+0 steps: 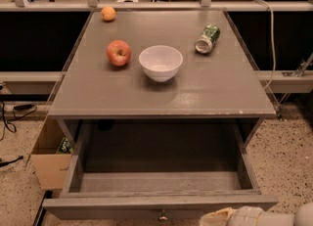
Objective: Close top drawer
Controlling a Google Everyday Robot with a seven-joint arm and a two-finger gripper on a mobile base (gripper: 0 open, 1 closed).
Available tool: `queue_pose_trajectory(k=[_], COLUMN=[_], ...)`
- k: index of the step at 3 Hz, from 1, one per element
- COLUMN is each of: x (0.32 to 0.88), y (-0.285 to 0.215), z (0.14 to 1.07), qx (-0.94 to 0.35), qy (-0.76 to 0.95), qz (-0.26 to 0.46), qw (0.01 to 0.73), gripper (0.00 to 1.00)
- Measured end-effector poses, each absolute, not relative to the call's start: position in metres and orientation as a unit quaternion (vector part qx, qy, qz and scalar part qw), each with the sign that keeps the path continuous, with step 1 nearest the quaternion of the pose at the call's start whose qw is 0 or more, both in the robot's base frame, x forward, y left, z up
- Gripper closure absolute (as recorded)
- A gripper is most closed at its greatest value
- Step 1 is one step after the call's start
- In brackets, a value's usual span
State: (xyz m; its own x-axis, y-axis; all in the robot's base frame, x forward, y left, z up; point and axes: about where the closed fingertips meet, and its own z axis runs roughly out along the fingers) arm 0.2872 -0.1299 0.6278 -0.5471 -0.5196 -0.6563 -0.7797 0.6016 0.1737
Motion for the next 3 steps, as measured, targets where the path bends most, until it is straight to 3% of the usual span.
queue_pose_trajectory(k=[1, 2, 3], x=[0.2872, 0.2872, 0.2872], y=[-0.1299, -0.1299, -0.1299], z=[0.6278, 0.6278, 0.6278], qx=[-0.383, -0.383, -0.383], qy=[0.849, 0.849, 0.849], qz=[0.23, 0.23, 0.23], qw=[0.283, 0.283, 0.283], gripper=[0.11, 0.0, 0.0])
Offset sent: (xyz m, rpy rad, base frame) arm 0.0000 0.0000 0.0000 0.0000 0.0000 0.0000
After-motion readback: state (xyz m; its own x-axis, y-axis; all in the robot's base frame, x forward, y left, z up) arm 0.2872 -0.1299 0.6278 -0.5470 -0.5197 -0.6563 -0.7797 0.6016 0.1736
